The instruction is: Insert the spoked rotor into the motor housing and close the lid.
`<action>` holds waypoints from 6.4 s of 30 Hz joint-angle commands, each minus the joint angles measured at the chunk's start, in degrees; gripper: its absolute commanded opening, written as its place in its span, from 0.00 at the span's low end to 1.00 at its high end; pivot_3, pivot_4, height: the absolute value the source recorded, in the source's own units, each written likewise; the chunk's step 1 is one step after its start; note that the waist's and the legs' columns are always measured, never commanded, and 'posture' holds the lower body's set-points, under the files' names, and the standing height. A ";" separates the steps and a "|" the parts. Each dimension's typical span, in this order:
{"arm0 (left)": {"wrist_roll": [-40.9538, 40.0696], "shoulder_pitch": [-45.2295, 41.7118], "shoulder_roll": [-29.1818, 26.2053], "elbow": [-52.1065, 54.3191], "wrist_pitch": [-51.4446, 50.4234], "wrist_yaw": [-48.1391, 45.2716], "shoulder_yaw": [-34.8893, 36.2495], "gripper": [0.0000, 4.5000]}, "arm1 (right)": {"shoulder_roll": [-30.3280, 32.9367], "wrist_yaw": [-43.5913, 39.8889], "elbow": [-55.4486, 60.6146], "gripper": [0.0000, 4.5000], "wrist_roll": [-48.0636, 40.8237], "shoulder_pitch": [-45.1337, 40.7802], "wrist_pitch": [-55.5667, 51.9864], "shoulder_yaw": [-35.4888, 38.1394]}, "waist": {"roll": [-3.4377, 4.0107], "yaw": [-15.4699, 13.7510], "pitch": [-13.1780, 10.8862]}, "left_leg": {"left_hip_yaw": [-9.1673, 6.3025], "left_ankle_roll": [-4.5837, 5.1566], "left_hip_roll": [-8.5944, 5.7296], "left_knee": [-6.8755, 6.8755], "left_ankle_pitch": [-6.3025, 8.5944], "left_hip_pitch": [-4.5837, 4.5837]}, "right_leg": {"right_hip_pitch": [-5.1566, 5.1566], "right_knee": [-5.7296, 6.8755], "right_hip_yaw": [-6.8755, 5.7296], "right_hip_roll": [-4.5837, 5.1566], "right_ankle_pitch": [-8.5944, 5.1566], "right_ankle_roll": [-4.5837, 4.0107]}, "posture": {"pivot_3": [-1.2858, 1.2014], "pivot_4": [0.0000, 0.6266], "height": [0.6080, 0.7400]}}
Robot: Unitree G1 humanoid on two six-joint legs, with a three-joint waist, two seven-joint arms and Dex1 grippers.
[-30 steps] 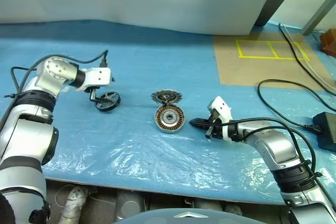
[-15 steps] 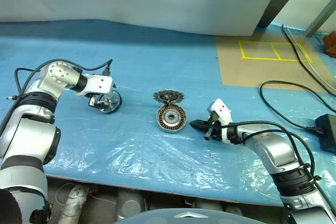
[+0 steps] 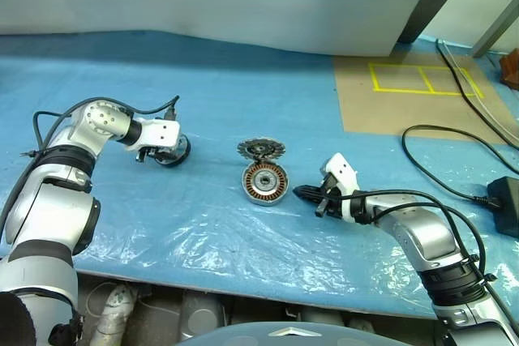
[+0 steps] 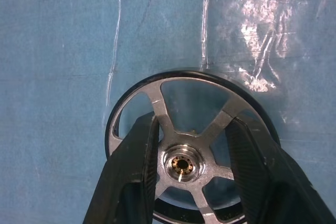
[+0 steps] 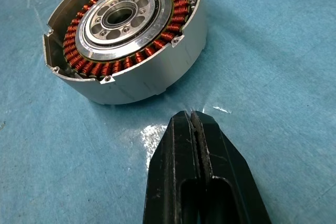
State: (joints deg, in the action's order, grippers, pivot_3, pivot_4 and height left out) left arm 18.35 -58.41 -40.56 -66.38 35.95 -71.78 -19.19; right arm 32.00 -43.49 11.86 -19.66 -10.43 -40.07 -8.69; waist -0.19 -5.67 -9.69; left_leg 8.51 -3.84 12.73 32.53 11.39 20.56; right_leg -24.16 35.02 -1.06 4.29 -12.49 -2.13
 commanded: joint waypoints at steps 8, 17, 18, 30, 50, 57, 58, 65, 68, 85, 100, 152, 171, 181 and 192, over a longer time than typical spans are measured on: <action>1.38 1.12 -1.49 -1.45 0.03 -0.33 -0.34 0.33 | -0.07 1.17 0.08 0.00 0.93 0.87 1.13 0.07 | 0.04 0.09 0.02 | 0.02 0.00 -0.01 -0.02 0.00 -0.30 | 0.20 0.04 0.06 0.00 -0.02 -0.02 | 0.52 0.24 1.00; -14.79 0.90 -0.13 8.27 -2.52 -11.84 9.59 0.33 | -0.86 0.30 2.09 0.00 -1.72 1.57 0.22 1.54 | -0.08 -0.29 -0.03 | 0.04 0.00 0.00 -0.05 0.00 -0.30 | 0.21 0.03 0.05 0.00 -0.03 -0.04 | 0.52 0.24 1.00; -16.33 1.28 -0.21 10.25 -3.62 -13.22 10.18 0.33 | -0.86 0.03 2.49 0.00 -2.46 1.54 -0.09 2.06 | -0.08 -0.28 -0.03 | 0.04 0.00 0.01 -0.05 0.00 -0.29 | 0.20 0.03 0.05 0.00 -0.03 -0.05 | 0.52 0.24 1.00; -20.91 8.73 -1.89 25.50 -10.63 -17.32 9.37 0.33 | 0.82 -0.26 0.97 0.00 -1.72 0.07 0.03 2.16 | -0.07 0.10 -0.03 | 0.09 -0.01 0.03 -0.15 0.01 -0.21 | 0.07 0.00 0.04 -0.03 -0.04 -0.06 | 0.52 0.24 1.00; -5.67 -6.75 5.56 3.57 3.42 -6.37 1.37 0.99 | -0.34 1.73 1.71 0.00 -0.84 2.75 0.19 1.97 | -0.08 -0.14 -0.03 | -0.01 -0.01 0.02 -0.06 0.00 0.00 | 0.07 -0.06 -0.05 -0.02 0.08 0.14 | 0.52 0.24 1.00; -2.83 -11.04 8.65 -1.97 4.46 -3.73 0.81 0.99 | -0.77 2.85 2.29 0.00 -0.61 4.23 0.78 1.84 | -0.09 -0.28 -0.02 | -0.02 -0.01 0.00 -0.01 0.00 -0.02 | 0.10 -0.06 -0.05 0.00 0.10 0.17 | 0.52 0.24 1.00; -2.39 -11.20 8.86 -2.33 4.51 -3.44 0.66 0.99 | -0.83 3.04 2.28 0.00 -0.59 4.37 0.85 1.99 | -0.09 -0.18 -0.02 | -0.01 -0.01 0.00 -0.02 0.00 -0.01 | 0.10 -0.06 -0.05 0.00 0.10 0.17 | 0.52 0.24 1.00; -1.19 -12.21 9.17 -4.01 3.71 -2.99 0.92 0.91 | -0.69 3.85 2.70 0.00 -0.51 5.69 1.20 2.38 | -0.10 -0.26 -0.02 | -0.02 -0.01 -0.01 -0.06 0.00 -0.02 | 0.10 -0.07 -0.05 0.00 0.11 0.19 | 0.52 0.24 1.00; -0.84 -12.36 9.21 -4.37 4.05 -3.71 0.69 0.71 | -0.75 4.03 2.71 0.00 -0.33 6.08 1.38 2.06 | -0.10 -0.31 -0.02 | -0.03 -0.01 -0.01 -0.04 0.00 -0.02 | 0.10 -0.07 -0.05 0.00 0.11 0.19 | 0.52 0.24 1.00; 2.93 -11.19 8.94 -5.32 6.86 -3.84 -1.64 0.50 | -0.90 4.36 1.05 0.00 1.12 6.52 2.68 0.73 | -0.10 -0.33 -0.02 | -0.04 -0.01 -0.01 -0.03 0.00 -0.04 | 0.12 -0.07 -0.05 0.00 0.11 0.19 | 0.52 0.24 1.00; 5.50 -9.84 10.25 -5.74 7.93 -1.55 -3.33 0.50 | -1.32 6.94 2.03 0.00 1.62 8.00 2.48 0.17 | -0.13 -0.36 -0.01 | -0.03 -0.01 -0.01 -0.09 0.01 -0.37 | 0.43 -0.15 -0.04 0.00 0.07 0.13 | 0.52 0.24 1.00; -38.06 28.85 9.57 61.74 -46.12 -7.36 14.48 0.30 | -0.75 1.56 -8.25 0.00 4.06 -2.13 5.31 -2.99 | -0.11 0.49 0.01 | 0.12 0.01 0.06 -0.31 0.02 -0.58 | 0.63 -0.28 -0.03 0.04 -0.07 -0.06 | 0.52 0.24 1.00; -39.45 30.97 3.96 64.02 -49.30 -6.51 13.47 0.30 | 0.21 2.01 -3.68 0.00 4.27 0.61 2.43 -1.86 | -0.09 0.22 0.02 | 0.14 0.02 0.00 -0.36 0.02 -0.45 | 0.38 -0.36 0.00 0.01 -0.09 -0.02 | 0.52 0.24 1.00; -36.77 31.64 7.18 65.35 -47.58 -8.55 5.66 0.30 | -0.41 2.53 -3.18 0.00 4.22 0.20 1.78 -2.37 | 0.02 0.38 0.09 | 0.18 0.02 0.02 -0.35 0.02 -0.51 | 0.38 -0.28 0.06 0.01 -0.10 0.00 | 0.52 0.24 1.00; -35.76 23.96 13.49 59.72 -47.10 -3.37 6.01 0.30 | -0.18 2.87 -2.36 0.00 4.53 2.67 2.08 -1.92 | 0.03 0.26 0.09 | 0.17 0.01 0.00 -0.37 0.02 -0.47 | 0.38 -0.31 0.07 0.00 -0.10 0.00 | 0.52 0.24 1.00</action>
State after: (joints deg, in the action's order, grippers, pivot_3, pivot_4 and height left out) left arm -17.33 -32.69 -27.77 -6.64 -11.34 -76.19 -14.09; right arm 31.39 -40.94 10.72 -16.27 -9.83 -36.66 -9.66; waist -0.17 -5.41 -9.60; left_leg 8.68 -3.83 12.72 32.16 11.40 20.10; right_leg -23.78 34.72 -1.00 4.29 -12.59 -2.13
